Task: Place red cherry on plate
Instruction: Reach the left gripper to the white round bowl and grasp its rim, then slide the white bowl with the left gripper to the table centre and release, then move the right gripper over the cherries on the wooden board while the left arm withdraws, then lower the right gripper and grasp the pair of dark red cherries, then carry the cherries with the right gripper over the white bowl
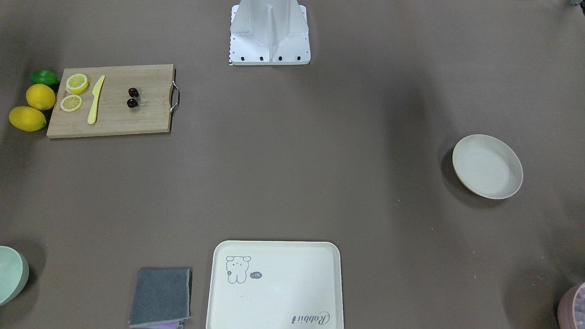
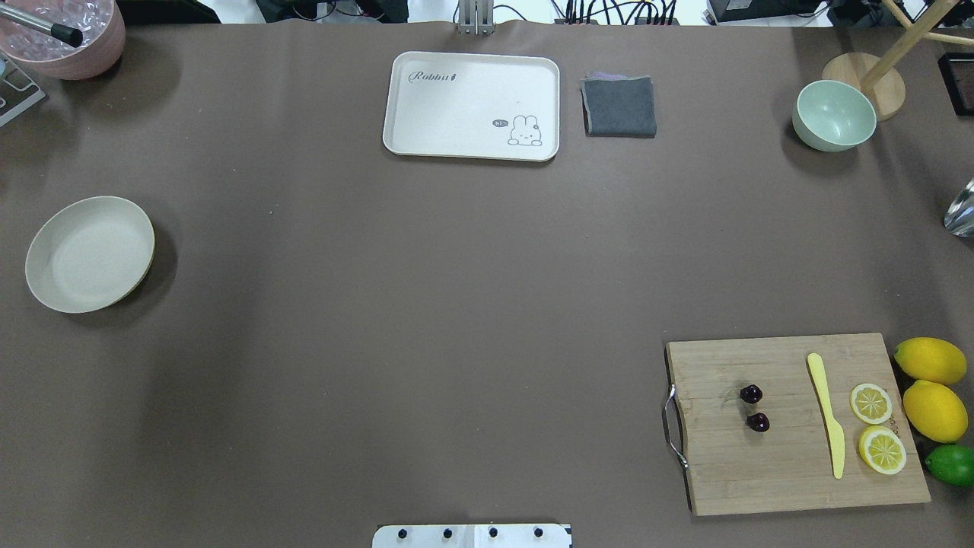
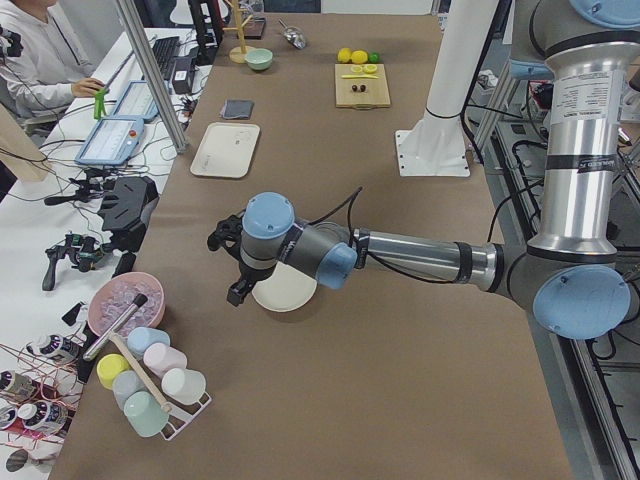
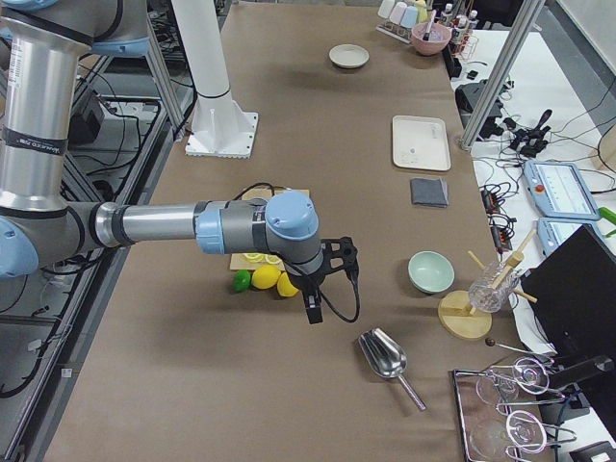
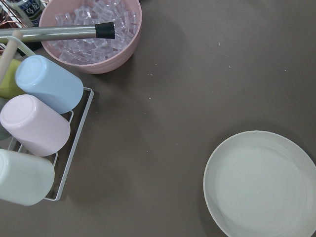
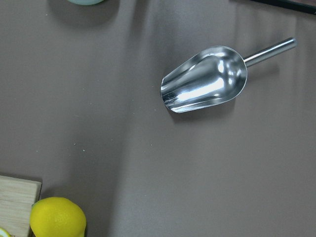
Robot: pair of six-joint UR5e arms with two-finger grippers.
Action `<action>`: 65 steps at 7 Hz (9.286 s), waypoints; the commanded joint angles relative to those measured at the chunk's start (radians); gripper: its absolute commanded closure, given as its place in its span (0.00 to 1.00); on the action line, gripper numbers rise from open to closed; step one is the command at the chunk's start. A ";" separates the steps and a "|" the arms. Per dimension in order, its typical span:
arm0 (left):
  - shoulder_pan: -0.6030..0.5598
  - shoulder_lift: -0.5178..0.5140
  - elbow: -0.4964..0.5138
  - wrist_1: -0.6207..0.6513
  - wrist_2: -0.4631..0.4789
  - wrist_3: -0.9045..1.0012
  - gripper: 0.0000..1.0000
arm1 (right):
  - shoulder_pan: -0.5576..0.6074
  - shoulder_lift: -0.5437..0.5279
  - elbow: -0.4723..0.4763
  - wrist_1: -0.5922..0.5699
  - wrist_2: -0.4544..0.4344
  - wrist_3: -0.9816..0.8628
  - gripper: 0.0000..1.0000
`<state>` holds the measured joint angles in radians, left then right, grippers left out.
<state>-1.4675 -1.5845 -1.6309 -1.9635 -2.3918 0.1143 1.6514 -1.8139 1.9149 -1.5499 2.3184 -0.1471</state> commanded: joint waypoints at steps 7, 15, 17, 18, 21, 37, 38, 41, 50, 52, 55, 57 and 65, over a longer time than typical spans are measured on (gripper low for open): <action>0.282 -0.069 0.385 -0.430 0.095 -0.358 0.72 | -0.186 -0.001 -0.030 0.211 -0.008 0.414 0.00; 0.291 -0.072 0.277 -0.430 0.019 -0.523 1.00 | -0.185 0.001 -0.027 0.211 -0.010 0.412 0.00; 0.308 -0.074 0.147 -0.433 -0.030 -0.759 1.00 | -0.186 0.001 -0.025 0.211 -0.010 0.414 0.00; 0.379 -0.075 0.058 -0.430 -0.015 -0.886 1.00 | -0.186 0.001 -0.025 0.211 -0.010 0.414 0.00; 0.690 -0.219 -0.055 -0.405 0.219 -1.288 1.00 | -0.186 0.001 -0.023 0.211 -0.008 0.419 0.00; 0.075 -0.212 -0.172 0.482 0.114 -0.176 0.02 | -0.894 -0.004 0.305 0.271 -0.312 1.392 0.01; 0.075 -0.210 -0.172 0.480 0.117 -0.176 0.02 | -0.994 -0.004 0.291 0.301 -0.389 1.443 0.00; 0.075 -0.195 -0.172 0.471 0.114 -0.177 0.02 | -1.231 -0.002 0.288 0.304 -0.565 1.556 0.00; 0.075 -0.167 -0.175 0.453 0.114 -0.179 0.02 | -1.362 0.025 0.220 0.295 -0.626 1.502 0.40; 0.075 -0.144 -0.173 0.417 0.112 -0.183 0.02 | -1.343 0.031 0.217 0.295 -0.625 1.433 0.40; 0.075 -0.134 -0.179 0.416 0.112 -0.182 0.02 | -1.340 0.087 0.188 0.292 -0.625 1.433 0.44; 0.075 -0.132 -0.184 0.417 0.111 -0.183 0.02 | -1.323 0.078 0.194 0.292 -0.623 1.433 0.74; 0.076 -0.118 -0.182 0.416 0.111 -0.182 0.02 | -1.285 0.435 0.198 -0.049 -0.608 1.452 1.00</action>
<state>-1.3914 -1.7037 -1.8155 -1.5477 -2.2810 -0.0677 0.3696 -1.5309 2.1225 -1.4319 1.7096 1.2971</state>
